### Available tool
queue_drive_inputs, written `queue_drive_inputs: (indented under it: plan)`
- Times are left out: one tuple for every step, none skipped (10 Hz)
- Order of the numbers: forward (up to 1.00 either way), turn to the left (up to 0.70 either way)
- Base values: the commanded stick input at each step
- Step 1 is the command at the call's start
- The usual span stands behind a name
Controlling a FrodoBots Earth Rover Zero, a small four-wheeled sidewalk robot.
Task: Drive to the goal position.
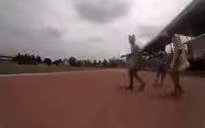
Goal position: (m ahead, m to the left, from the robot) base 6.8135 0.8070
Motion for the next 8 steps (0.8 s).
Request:
queue_drive_inputs:
  plan:
    - [0.7,0.0]
    - [0.7,0.0]
    - [0.7,0.0]
    - [0.7,0.0]
    - [0.7,0.0]
    - [0.7,0.0]
    - [0.7,0.0]
    - [0.7,0.0]
